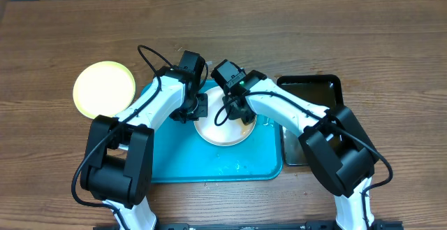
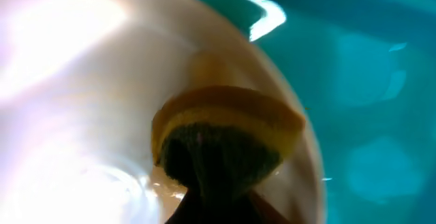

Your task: Clean dirty plates on tray and stack at the side

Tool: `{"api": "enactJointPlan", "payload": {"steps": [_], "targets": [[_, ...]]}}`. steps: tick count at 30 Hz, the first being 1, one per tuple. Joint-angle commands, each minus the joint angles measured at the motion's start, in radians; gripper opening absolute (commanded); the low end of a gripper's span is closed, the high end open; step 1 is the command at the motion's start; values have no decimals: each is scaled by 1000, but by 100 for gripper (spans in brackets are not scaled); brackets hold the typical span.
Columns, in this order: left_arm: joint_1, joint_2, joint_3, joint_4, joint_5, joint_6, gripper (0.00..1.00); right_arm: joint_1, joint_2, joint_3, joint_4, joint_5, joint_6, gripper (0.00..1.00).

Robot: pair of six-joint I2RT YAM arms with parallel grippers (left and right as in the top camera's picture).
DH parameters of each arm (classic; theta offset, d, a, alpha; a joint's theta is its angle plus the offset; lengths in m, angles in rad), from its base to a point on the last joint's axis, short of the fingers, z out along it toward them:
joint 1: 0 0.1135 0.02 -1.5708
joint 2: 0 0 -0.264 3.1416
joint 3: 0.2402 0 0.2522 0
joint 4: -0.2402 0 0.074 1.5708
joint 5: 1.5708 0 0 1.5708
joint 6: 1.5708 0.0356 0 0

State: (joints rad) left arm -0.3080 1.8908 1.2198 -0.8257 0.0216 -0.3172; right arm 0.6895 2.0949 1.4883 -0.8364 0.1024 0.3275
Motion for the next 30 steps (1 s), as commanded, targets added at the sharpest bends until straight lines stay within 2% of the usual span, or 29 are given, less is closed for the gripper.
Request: {"api": "enactJointPlan", "payload": {"steps": [1,4,9,16,21,24,30], "targets": [[-7,3,-6,-5,-2,18,4,10,23,8,5,-249,18,4],[-7,2,-6,-5,-2,18,4,6,20,13,2,-322,-7,4],[-7,3,-6,-5,-2,18,4,-29,-7,71,-47,-523,-173,4],[-7,2,-6,-10,-2,18,5,-142,-89,180,-204,-556,-199,4],[-7,3,-6,-11,-2,18,6,-280,-167,184,-370,-489,-206,4],[-7,2,-6,-10,5,18,7,-366,-174,181,-507,-360,-205,4],[-7,2,-6,-10,5,18,10,-446,-174,113,-561,-219,-194,4]]}}
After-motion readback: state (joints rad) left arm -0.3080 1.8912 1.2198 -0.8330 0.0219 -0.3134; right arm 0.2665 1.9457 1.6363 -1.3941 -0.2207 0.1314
